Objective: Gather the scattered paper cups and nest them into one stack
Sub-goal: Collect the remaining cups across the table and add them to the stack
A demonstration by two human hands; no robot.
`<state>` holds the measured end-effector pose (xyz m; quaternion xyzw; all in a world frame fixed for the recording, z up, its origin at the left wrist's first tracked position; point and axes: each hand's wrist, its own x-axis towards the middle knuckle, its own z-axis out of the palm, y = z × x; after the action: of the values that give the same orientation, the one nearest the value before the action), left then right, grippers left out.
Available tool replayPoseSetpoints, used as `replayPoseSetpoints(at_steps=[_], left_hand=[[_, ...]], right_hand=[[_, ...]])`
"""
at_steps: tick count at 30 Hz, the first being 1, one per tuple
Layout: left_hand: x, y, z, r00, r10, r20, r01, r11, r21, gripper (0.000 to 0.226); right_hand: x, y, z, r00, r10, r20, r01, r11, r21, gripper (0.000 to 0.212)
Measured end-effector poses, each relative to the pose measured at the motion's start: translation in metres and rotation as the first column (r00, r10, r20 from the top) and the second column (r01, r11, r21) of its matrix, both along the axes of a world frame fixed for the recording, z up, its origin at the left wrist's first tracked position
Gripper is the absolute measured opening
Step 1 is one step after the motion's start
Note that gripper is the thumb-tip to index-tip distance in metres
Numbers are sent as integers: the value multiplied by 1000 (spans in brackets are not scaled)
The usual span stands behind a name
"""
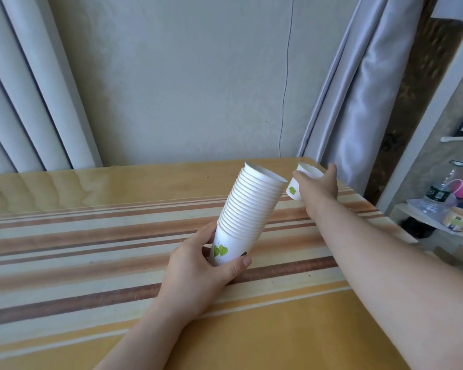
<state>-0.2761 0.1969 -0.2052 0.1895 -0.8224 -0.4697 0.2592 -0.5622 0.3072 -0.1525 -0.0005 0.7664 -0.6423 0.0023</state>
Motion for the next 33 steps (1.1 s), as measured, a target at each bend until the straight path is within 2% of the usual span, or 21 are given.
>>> replayPoseSetpoints(at_steps=[2, 4, 6, 9, 11, 13, 17, 21, 27, 29, 31, 33], left_hand=[[0, 1, 0, 1000, -2, 2, 2, 1000, -4, 46], [1, 1, 1, 1000, 1, 8, -1, 1000, -8, 45], [2, 1, 2, 1000, 2, 21, -1, 1000, -7, 44], [3, 1, 4, 999, 13, 38, -13, 1000, -7, 45], [3, 2, 4, 999, 17, 43, -17, 1000, -11, 48], [4, 2, 4, 999, 21, 48, -20, 1000, -14, 51], [8, 4, 8, 998, 8, 60, -6, 999, -32, 53], [12, 5, 10, 998, -11, 62, 13, 999, -37, 47], [14, 7, 10, 999, -5, 50, 6, 1000, -19, 46], [15, 7, 11, 999, 3, 43, -2, 1000, -23, 46], [15, 7, 11, 999, 19, 29, -19, 1000, -20, 46], [15, 8, 14, 998, 49, 31, -49, 999, -7, 45]], right_hand=[[11, 2, 12, 987, 78, 139, -28, 944, -328, 89], [26, 5, 32, 953, 229, 200, -67, 800, -596, 62], [45, 11, 53, 930, 332, 156, -140, 714, -686, 49], [72, 19, 79, 898, 440, 23, -294, 639, -711, 42], [86, 26, 87, 874, 483, -55, -403, 655, -639, 57], [98, 30, 89, 866, 489, -108, -470, 719, -512, 75], [117, 35, 82, 844, 510, -167, -535, 778, -329, 94], [130, 39, 70, 835, 527, -160, -550, 780, -298, 101], [147, 48, 53, 765, 634, -110, -635, 718, -285, 135], [153, 50, 37, 719, 689, -91, -693, 701, -166, 123], [165, 47, 14, 656, 751, -76, -750, 660, 49, 87], [181, 38, -7, 642, 765, -41, -756, 641, 134, 72]])
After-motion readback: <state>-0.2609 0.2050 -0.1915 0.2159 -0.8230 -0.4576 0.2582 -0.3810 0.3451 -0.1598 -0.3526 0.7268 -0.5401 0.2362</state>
